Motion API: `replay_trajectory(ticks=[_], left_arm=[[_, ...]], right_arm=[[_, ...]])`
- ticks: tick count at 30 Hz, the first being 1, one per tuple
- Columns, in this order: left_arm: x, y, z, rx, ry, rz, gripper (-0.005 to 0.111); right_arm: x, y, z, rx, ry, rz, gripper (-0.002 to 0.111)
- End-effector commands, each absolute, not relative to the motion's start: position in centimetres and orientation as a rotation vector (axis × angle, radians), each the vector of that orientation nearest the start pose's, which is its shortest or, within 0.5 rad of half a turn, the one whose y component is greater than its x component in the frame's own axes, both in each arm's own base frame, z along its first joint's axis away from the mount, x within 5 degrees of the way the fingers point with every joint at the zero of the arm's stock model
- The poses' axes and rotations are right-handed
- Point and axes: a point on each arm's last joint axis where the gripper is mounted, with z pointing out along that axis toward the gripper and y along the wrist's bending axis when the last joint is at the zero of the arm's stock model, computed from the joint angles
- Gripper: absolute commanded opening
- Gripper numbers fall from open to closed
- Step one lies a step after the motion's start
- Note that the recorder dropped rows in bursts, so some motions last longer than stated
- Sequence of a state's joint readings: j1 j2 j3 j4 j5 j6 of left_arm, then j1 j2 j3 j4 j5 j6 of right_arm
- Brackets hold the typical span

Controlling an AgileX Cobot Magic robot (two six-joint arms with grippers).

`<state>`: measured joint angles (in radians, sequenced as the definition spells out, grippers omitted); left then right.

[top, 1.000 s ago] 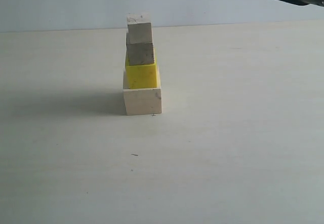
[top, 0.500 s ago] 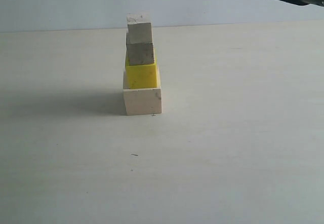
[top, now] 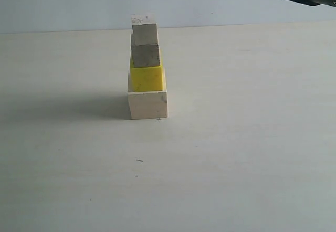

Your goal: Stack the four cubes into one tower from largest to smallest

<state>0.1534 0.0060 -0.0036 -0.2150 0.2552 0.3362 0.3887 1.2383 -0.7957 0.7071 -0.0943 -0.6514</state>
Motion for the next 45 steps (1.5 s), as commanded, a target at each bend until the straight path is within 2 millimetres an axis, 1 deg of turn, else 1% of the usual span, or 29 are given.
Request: replay_trajectory(ticks=[1,3,6,16,21,45], left_arm=[[5.52,0.06,18.96,0.087,1.744,0.135,0.000],[5.48,-0.03,18.77,0.122,1.763,0.136,0.000],[5.30,-0.12,18.04,0.168,1.843,0.141,0.000],[5.29,-0.14,18.00,0.163,1.847,0.133,0.000],[5.29,-0.14,18.01,0.074,1.851,0.065,0.000],[5.29,-0.14,18.01,0.077,1.851,0.067,0.000]], right_arm=[[25.51,9.66,31.15,-0.259,1.835,0.245,0.000],[25.51,9.66,31.15,-0.259,1.835,0.245,0.000],[25.51,9.66,31.15,-0.259,1.835,0.245,0.000],[25.51,9.66,31.15,-0.259,1.835,0.245,0.000],[25.51,9.66,31.15,-0.259,1.835,0.245,0.000],[25.51,9.66,31.15,-0.259,1.835,0.245,0.000]])
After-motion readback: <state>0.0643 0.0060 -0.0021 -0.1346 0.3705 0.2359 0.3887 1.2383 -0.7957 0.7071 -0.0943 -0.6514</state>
